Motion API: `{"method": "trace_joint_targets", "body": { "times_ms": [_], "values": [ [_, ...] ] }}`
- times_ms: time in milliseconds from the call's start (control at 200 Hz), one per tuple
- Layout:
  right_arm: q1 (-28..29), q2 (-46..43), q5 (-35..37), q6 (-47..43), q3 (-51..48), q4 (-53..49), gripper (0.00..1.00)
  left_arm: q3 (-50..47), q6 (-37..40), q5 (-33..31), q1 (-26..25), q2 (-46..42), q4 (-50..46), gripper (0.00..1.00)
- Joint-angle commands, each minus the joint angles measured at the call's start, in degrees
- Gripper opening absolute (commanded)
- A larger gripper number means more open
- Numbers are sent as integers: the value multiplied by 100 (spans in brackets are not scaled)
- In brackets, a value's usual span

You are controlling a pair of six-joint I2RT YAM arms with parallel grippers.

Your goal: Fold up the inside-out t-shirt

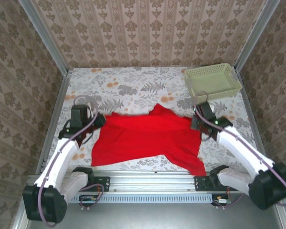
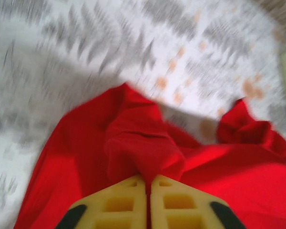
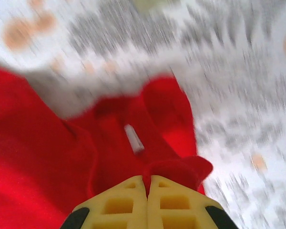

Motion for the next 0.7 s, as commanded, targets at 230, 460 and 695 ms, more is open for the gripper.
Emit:
{"method": "trace_joint_targets", "body": {
  "times_ms": [230,460,695],
  "values": [
    [23,-598,84,524,-344,-835,48,-200,-600,-1252,-108,-208,-1573,64],
    [451,837,42,-146,865,-441,49,946,-21,-2137,-1671,855,-1758,72],
    [715,1792,-176,-149,1269,-10,49,1693,120,-3152,-2901,2499,-2338,69]
  ]
}}
